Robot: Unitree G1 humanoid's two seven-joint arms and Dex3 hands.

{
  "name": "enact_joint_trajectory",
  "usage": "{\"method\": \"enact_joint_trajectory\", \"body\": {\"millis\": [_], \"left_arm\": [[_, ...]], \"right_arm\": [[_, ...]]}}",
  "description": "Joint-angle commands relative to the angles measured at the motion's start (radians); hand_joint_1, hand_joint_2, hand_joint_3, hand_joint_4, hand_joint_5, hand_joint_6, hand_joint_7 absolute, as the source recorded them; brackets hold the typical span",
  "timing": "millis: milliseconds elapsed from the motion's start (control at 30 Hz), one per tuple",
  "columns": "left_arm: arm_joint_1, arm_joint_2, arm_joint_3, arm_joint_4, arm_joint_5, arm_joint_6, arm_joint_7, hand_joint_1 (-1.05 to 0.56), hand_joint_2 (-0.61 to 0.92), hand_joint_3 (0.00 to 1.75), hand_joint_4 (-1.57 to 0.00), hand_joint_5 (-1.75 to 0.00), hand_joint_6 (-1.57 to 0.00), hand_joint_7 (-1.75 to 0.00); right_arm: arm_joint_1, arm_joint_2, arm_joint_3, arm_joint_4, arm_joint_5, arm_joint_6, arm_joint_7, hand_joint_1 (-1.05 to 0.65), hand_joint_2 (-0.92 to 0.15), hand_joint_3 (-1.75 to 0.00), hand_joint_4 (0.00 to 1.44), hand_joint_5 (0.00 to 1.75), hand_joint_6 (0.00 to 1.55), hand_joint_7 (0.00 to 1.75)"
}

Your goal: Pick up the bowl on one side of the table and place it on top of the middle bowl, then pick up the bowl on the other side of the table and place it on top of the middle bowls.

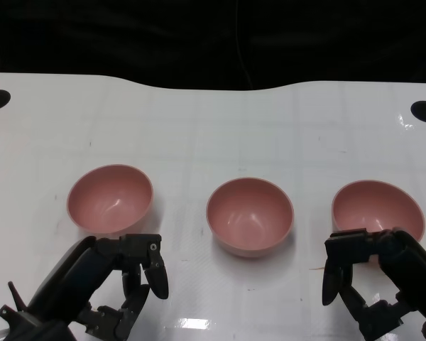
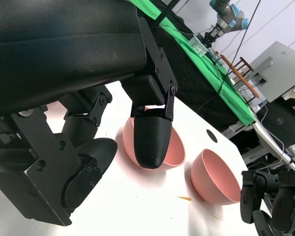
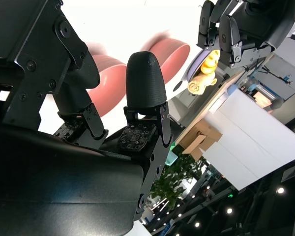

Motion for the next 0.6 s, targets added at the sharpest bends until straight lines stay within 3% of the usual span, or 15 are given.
{"method": "enact_joint_trajectory", "body": {"millis": [33, 600], "left_arm": [[0.006, 0.018, 0.006, -0.008, -0.008, 0.008, -0.011, 0.07, 0.24, 1.6, -0.91, -1.68, -0.85, -1.49], [0.003, 0.007, 0.018, 0.01, 0.001, -0.014, 0.016, 0.07, 0.23, 1.6, -0.91, -1.67, -0.85, -1.44]], "right_arm": [[0.007, -0.004, -0.006, -0.02, 0.006, 0.005, -0.005, 0.28, -0.05, -1.75, 1.01, 1.74, 0.96, 1.36], [0.006, 0.002, -0.005, -0.017, 0.001, 0.004, -0.009, 0.27, -0.05, -1.75, 1.01, 1.75, 0.95, 1.35]]}}
